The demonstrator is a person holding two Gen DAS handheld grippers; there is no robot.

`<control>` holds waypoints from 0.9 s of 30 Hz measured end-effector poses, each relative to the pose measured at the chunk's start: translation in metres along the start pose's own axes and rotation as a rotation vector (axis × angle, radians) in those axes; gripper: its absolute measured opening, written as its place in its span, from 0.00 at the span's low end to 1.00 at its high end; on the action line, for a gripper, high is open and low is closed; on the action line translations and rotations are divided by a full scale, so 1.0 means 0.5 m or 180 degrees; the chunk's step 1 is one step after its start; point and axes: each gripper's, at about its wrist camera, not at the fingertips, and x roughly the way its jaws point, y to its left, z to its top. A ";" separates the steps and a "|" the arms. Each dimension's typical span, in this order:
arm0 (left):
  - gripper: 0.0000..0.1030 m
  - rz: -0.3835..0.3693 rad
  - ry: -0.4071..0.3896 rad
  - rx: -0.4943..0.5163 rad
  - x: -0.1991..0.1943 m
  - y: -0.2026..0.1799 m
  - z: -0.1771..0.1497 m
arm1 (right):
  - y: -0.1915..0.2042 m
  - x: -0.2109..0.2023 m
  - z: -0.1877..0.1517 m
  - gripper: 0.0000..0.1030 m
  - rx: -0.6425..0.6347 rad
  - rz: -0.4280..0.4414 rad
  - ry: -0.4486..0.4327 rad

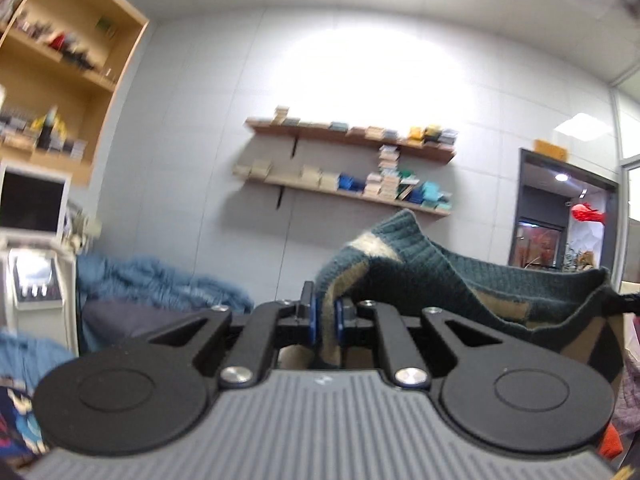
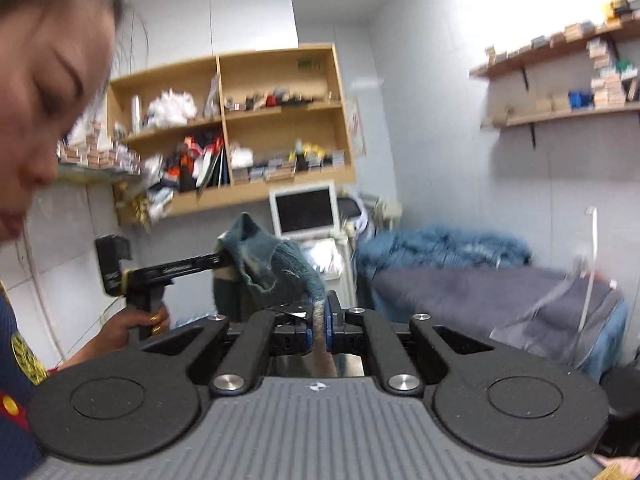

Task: Fold small clothes
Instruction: 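Lift the sweater high with both grippers and shake it out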

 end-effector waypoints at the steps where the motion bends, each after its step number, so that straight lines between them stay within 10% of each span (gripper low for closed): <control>1: 0.08 -0.0044 -0.0023 0.0027 -0.007 -0.003 0.009 | 0.002 -0.004 0.004 0.10 -0.0057 -0.0057 -0.0048; 7: 0.09 -0.0081 0.0492 0.0067 0.111 0.013 -0.066 | -0.060 0.027 -0.034 0.10 0.0061 -0.0330 0.0024; 16: 0.09 0.0177 0.2056 0.0227 0.560 0.091 -0.475 | -0.354 0.292 -0.273 0.10 0.0570 -0.1261 0.1200; 23: 0.10 0.0432 0.2696 0.0458 0.765 0.100 -0.692 | -0.515 0.481 -0.460 0.11 0.0950 -0.1937 0.1733; 26: 0.22 0.0618 0.2841 0.0167 0.813 0.123 -0.733 | -0.529 0.517 -0.488 0.14 0.0953 -0.2232 0.1784; 27: 0.44 0.0725 0.2910 0.0155 0.830 0.124 -0.744 | -0.531 0.525 -0.498 0.20 0.0936 -0.2315 0.1785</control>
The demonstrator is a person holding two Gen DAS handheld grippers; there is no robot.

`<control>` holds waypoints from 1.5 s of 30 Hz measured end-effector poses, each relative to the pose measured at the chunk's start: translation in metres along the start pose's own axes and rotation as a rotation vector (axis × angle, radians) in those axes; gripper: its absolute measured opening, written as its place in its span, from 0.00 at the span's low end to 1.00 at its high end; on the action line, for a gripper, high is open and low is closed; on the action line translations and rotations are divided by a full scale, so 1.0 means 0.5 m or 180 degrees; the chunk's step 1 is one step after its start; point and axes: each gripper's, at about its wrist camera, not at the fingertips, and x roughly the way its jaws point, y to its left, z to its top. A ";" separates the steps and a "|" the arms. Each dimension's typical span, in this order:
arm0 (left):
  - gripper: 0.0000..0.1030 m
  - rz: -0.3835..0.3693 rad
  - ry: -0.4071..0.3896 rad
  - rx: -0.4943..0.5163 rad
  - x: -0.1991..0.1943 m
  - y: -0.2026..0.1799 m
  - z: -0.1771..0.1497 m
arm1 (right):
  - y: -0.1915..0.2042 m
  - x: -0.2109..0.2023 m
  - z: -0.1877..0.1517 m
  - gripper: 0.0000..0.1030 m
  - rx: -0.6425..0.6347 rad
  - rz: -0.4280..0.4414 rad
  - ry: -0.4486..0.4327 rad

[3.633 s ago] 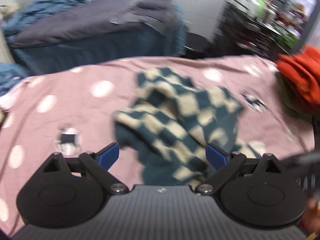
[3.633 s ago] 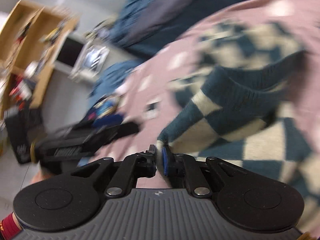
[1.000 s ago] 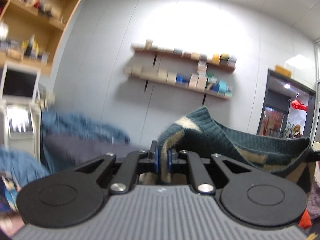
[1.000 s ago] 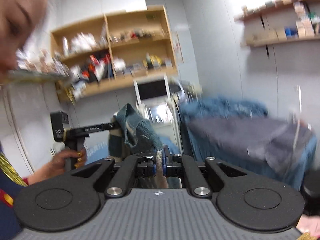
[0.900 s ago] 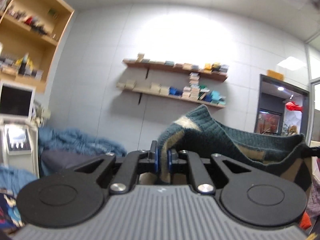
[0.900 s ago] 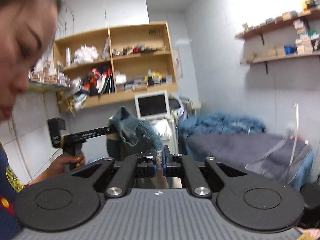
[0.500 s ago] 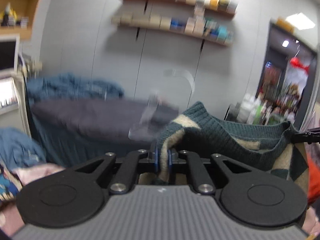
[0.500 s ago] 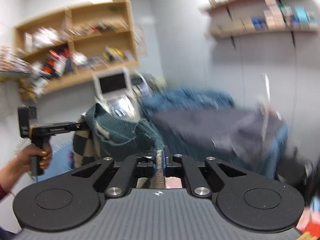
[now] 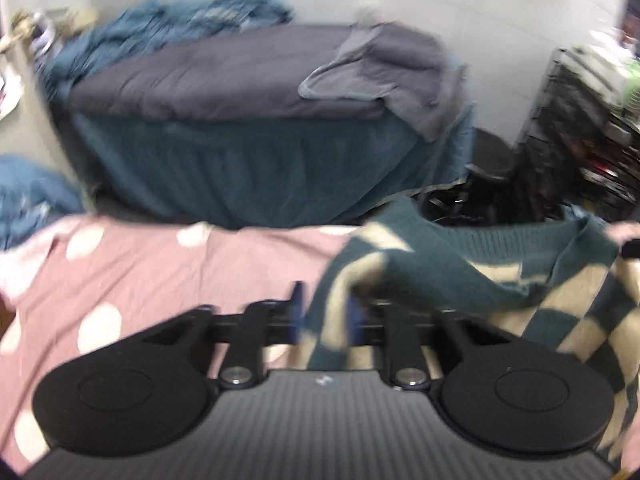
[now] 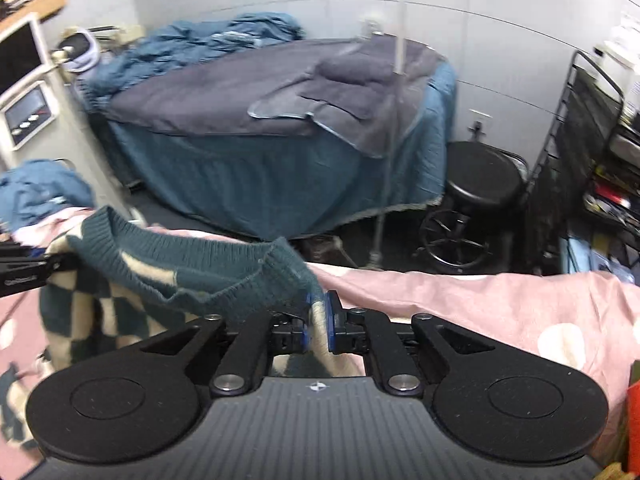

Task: Fold small clothes
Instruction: 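Lift the sweater high with both grippers and shake it out, then lower the sweater onto the bed with both grippers and release it flat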

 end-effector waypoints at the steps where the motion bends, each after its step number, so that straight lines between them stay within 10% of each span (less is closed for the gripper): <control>1: 0.66 0.0100 0.0069 0.0012 0.015 -0.001 0.004 | 0.002 0.012 -0.003 0.26 0.0002 -0.0100 -0.0013; 3: 0.72 0.0232 0.0185 0.0139 0.049 -0.001 0.002 | 0.003 0.029 -0.017 0.64 -0.0028 -0.0325 0.0001; 4: 0.72 0.0254 0.0223 0.0207 0.057 0.002 -0.003 | 0.000 0.032 -0.026 0.68 -0.0040 -0.0390 0.0005; 10: 0.85 0.0212 0.0147 0.0431 0.017 0.015 -0.076 | -0.006 -0.006 -0.120 0.70 0.0136 -0.0019 0.0016; 14: 0.92 -0.0236 0.0050 0.0261 -0.120 0.047 -0.193 | 0.028 -0.058 -0.220 0.78 0.0415 0.0380 0.0133; 25: 0.85 -0.0265 0.0734 -0.0344 -0.247 0.165 -0.581 | 0.135 -0.200 -0.545 0.79 0.0595 0.0908 0.1142; 40: 0.85 -0.0328 0.0479 -0.0169 -0.071 0.158 -0.514 | 0.093 -0.193 -0.623 0.80 0.1566 0.0759 0.1236; 42: 0.76 -0.0325 0.0495 -0.0125 -0.064 0.145 -0.511 | 0.085 -0.198 -0.633 0.82 0.1771 0.0740 0.1161; 45: 0.34 -0.0473 0.0590 -0.0287 -0.067 0.143 -0.501 | 0.077 -0.192 -0.638 0.82 0.2003 0.0760 0.1108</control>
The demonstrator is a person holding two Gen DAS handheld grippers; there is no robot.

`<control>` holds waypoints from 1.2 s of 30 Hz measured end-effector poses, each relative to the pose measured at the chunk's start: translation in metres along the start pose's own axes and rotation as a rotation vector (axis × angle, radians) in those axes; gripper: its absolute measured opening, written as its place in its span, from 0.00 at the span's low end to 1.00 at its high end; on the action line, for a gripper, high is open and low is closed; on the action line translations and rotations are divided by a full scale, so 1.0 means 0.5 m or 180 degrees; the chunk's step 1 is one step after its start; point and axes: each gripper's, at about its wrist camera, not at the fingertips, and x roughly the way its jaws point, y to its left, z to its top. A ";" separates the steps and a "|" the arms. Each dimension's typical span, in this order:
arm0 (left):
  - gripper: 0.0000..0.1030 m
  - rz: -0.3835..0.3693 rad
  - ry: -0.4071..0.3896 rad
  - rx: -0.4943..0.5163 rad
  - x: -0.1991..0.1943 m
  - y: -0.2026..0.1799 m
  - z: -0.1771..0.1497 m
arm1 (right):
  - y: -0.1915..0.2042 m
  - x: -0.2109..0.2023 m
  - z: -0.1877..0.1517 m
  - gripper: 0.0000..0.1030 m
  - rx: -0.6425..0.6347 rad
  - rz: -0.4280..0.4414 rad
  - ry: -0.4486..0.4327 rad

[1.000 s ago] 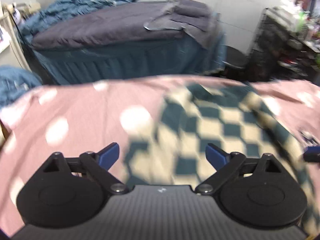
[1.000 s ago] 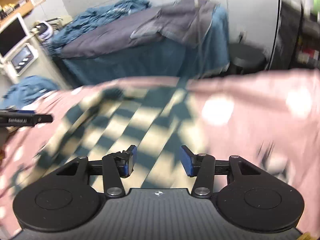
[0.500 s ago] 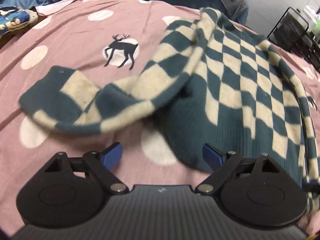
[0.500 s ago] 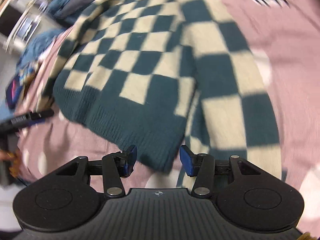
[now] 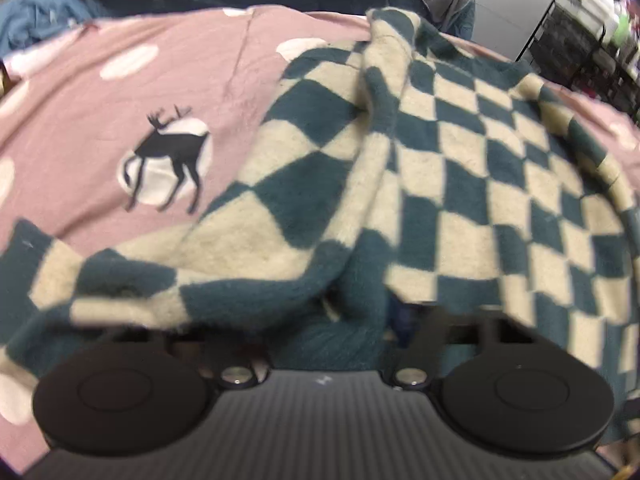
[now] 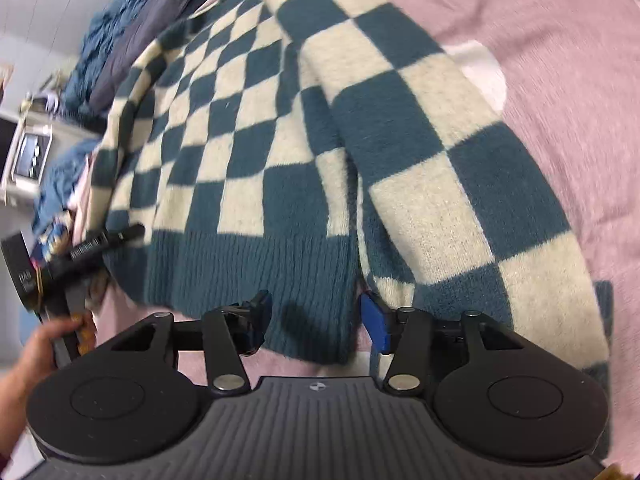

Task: Fold small clothes
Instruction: 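Lower the sweater onto the bed with both grippers and release it flat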

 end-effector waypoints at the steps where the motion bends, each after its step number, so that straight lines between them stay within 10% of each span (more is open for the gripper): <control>1: 0.17 -0.0155 0.0069 -0.0110 -0.001 0.003 0.002 | 0.004 0.002 0.002 0.82 -0.0010 0.0008 0.0009; 4: 0.17 -0.0232 0.0163 -0.0039 -0.009 -0.013 -0.005 | 0.025 0.014 0.003 0.75 -0.0146 0.0019 0.0081; 6: 0.16 -0.0201 0.0176 0.0033 -0.018 -0.015 -0.011 | 0.031 0.027 -0.002 0.20 -0.0149 0.0006 0.0165; 7: 0.15 -0.0229 0.0166 -0.0022 -0.027 -0.009 -0.011 | 0.028 0.034 -0.004 0.19 -0.0084 0.0016 0.0211; 14: 0.14 -0.0394 0.0111 -0.0168 -0.147 0.034 -0.003 | 0.005 -0.052 0.005 0.15 0.0005 0.0338 0.0164; 26: 0.16 -0.0110 0.0859 -0.0173 -0.154 0.048 -0.184 | -0.047 -0.129 -0.039 0.15 -0.0461 0.0100 0.0950; 36: 0.54 0.0324 0.0984 0.0245 -0.177 0.044 -0.208 | -0.046 -0.078 -0.053 0.40 -0.0694 -0.0177 0.1021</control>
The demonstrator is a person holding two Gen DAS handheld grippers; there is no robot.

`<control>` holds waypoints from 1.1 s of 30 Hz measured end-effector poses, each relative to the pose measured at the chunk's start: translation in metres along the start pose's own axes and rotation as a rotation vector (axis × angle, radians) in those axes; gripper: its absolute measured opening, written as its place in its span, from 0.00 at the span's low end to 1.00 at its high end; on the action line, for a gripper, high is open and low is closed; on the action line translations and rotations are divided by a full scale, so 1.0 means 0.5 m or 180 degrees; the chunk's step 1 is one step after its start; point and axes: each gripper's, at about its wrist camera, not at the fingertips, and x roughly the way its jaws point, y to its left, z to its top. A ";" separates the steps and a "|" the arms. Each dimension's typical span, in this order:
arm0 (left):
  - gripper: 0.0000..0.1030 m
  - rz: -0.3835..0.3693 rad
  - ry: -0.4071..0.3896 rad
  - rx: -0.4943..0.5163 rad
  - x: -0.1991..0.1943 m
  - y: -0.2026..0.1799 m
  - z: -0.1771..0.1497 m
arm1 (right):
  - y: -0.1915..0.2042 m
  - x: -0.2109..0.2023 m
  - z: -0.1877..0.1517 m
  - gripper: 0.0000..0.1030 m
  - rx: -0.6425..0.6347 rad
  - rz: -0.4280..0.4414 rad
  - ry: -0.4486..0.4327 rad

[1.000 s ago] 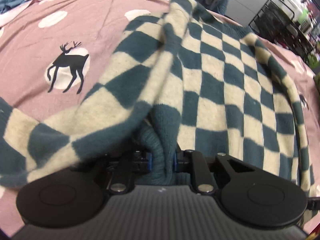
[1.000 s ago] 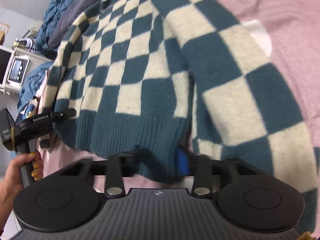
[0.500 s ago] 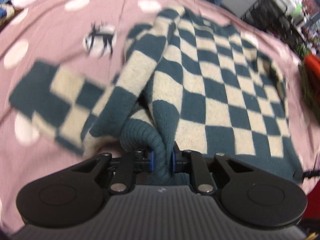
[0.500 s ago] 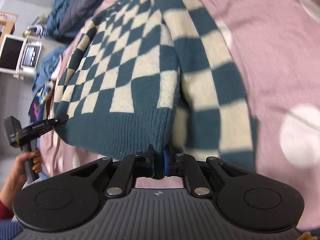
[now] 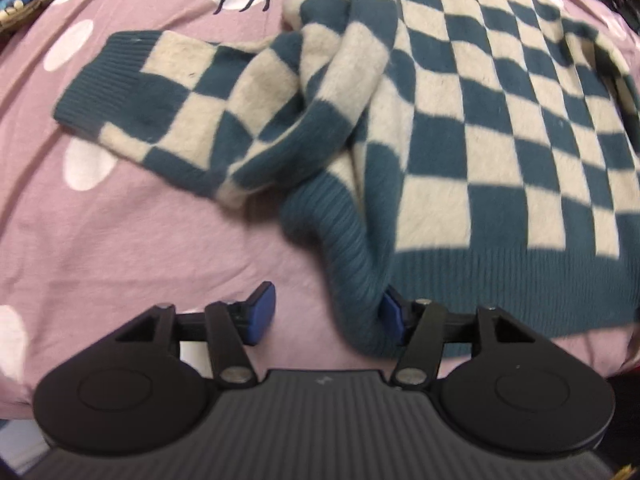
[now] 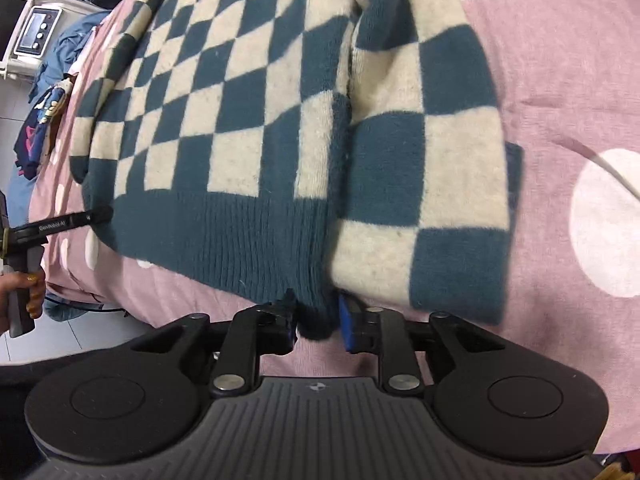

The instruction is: Fold small clothes

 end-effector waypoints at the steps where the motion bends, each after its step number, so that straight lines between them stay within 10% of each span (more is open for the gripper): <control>1: 0.54 0.0061 0.0018 0.0030 -0.011 0.003 -0.005 | 0.002 -0.014 -0.004 0.40 -0.0041 -0.0017 -0.0048; 6: 0.55 0.0289 -0.0153 0.0109 -0.099 0.010 -0.016 | -0.029 -0.122 -0.044 0.47 -0.0102 -0.0420 -0.0490; 9: 0.71 0.0164 -0.0429 0.0203 -0.136 -0.034 0.005 | -0.063 -0.156 -0.048 0.56 -0.0073 -0.0518 -0.0708; 17: 0.72 -0.0324 -0.0466 0.0359 -0.106 -0.195 0.053 | -0.084 -0.070 -0.036 0.59 -0.0174 -0.0316 -0.0522; 19: 0.72 -0.0372 -0.0458 0.0362 -0.098 -0.218 0.049 | -0.086 -0.064 -0.035 0.32 -0.0208 -0.0287 -0.0501; 26: 0.72 -0.0445 -0.0426 0.0347 -0.085 -0.246 0.045 | -0.142 -0.233 -0.026 0.02 0.0692 0.0778 -0.1255; 29: 0.72 -0.0477 -0.0439 0.0358 -0.083 -0.254 0.054 | -0.192 -0.340 -0.036 0.01 0.1052 0.0982 -0.1791; 33: 0.72 -0.0508 -0.0507 0.0430 -0.087 -0.275 0.064 | -0.253 -0.445 -0.058 0.02 0.1112 0.0543 -0.2161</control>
